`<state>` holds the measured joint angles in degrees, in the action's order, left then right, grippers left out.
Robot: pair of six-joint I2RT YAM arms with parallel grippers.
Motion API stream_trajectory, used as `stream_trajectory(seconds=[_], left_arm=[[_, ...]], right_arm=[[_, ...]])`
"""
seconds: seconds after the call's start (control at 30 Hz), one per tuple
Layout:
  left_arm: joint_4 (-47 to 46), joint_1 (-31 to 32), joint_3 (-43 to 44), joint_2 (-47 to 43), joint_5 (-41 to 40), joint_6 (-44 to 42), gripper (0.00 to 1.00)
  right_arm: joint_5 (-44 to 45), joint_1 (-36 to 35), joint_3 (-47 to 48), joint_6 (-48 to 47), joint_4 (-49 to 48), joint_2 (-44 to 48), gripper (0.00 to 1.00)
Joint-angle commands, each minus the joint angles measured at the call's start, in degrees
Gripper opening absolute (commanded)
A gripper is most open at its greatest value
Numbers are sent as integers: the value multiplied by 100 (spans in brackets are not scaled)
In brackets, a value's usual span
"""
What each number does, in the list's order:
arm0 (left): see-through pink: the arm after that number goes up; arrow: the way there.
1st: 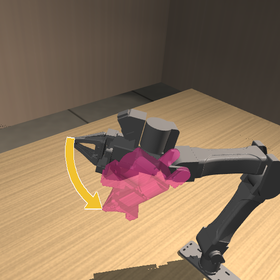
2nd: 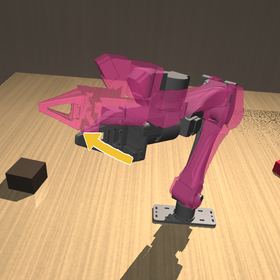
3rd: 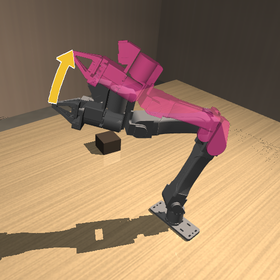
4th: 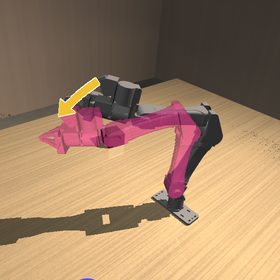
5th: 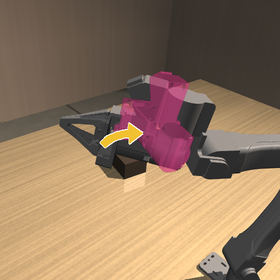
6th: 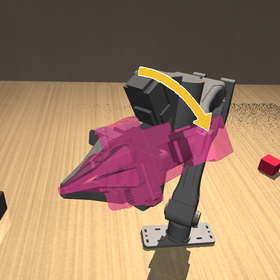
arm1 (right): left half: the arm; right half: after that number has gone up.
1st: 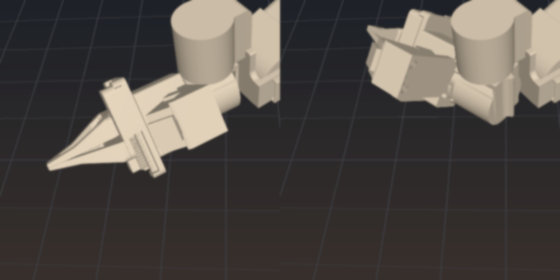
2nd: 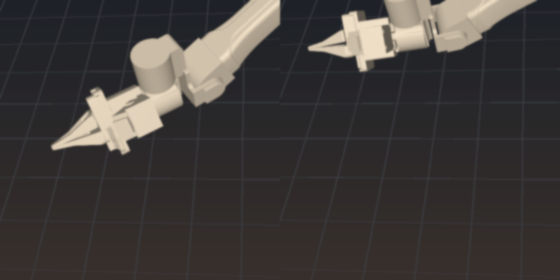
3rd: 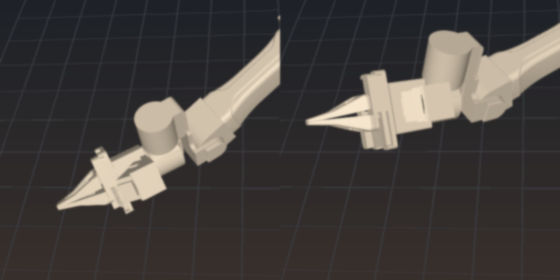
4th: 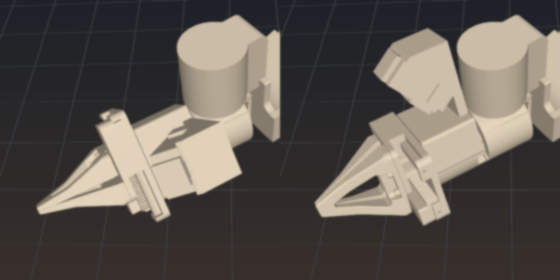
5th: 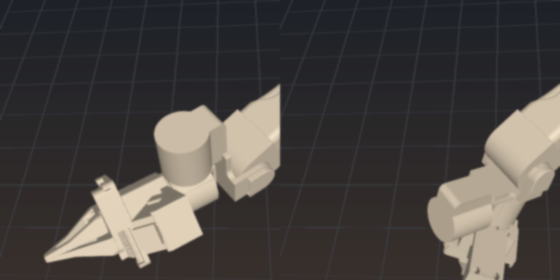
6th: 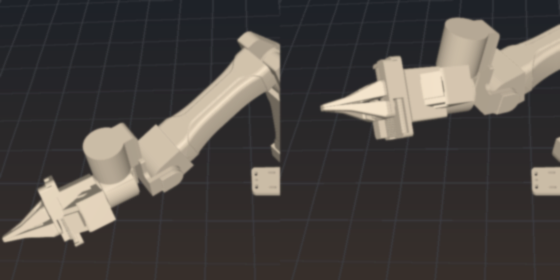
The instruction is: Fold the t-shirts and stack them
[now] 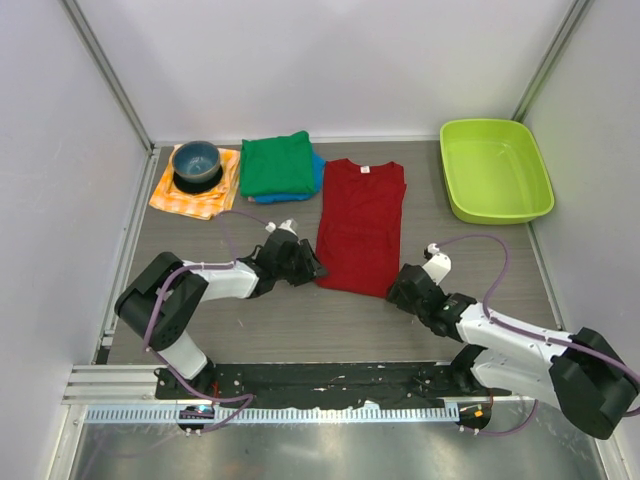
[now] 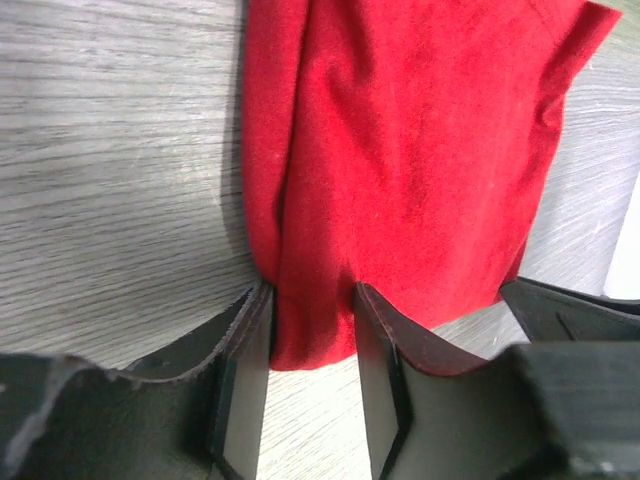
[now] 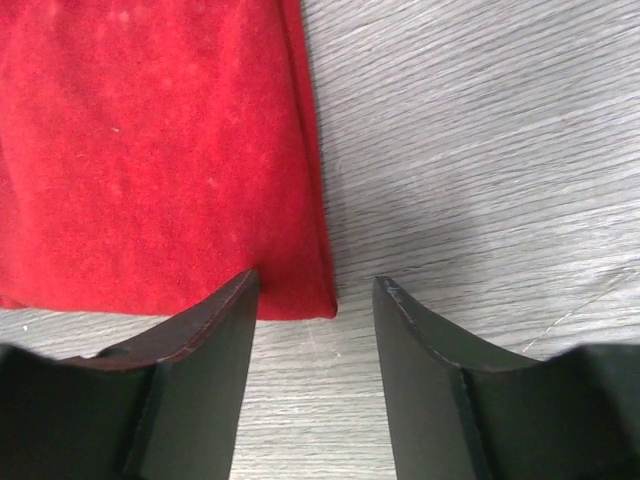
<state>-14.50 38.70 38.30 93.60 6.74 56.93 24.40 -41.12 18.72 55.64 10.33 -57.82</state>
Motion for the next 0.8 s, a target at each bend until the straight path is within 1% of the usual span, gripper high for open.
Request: stream_trajectory(seconds=[0.0,0.03,0.13,0.23,0.27,0.33,0.37,0.43,0.5,0.53,0.57,0.6,0.63,0.7,0.77], left_arm=[[483,-11,-200,115,11,-85,40],[483,-11,-209,88,20,-77,34],[492,-20,-227,18,38,-103,28],[457,-11,-262,-17,73,-103,26],[414,-11,-279,-26,99,-85,26],[396,-11,-288,-26,143,-85,25],[352,-20,-306,-18,178,-77,24],[290,-20,-358,-26,187,-50,23],[237,-11,-394,-35,161,-33,23],[229,-20,-411,-26,152,-32,19],[185,-20,-429,-26,161,-32,15],[176,-20,-455,-26,178,-32,5],[167,-20,-473,-35,187,-32,0],[123,-11,-552,-105,239,-24,0],[53,-11,-709,-219,292,20,0]], right_arm=[[311,87,26,-70,48,-272,51],[302,87,44,-79,14,-317,50],[197,96,0,-45,-153,-475,42],[13,87,-61,-9,-407,-598,36],[-32,87,-79,0,-461,-633,33],[-111,87,-79,0,-610,-712,31],[-198,87,-62,8,-654,-800,26],[-278,87,-44,0,-760,-879,22],[-331,87,-35,-26,-804,-976,15],[-331,87,-26,-35,-830,-1003,11],[-322,87,8,-35,-822,-1020,1],[-331,87,26,-79,-813,-1047,1],[-340,87,35,-97,-743,-1038,1],[-252,52,70,-149,-647,-864,1],[-103,-27,114,-211,-331,-626,1]])
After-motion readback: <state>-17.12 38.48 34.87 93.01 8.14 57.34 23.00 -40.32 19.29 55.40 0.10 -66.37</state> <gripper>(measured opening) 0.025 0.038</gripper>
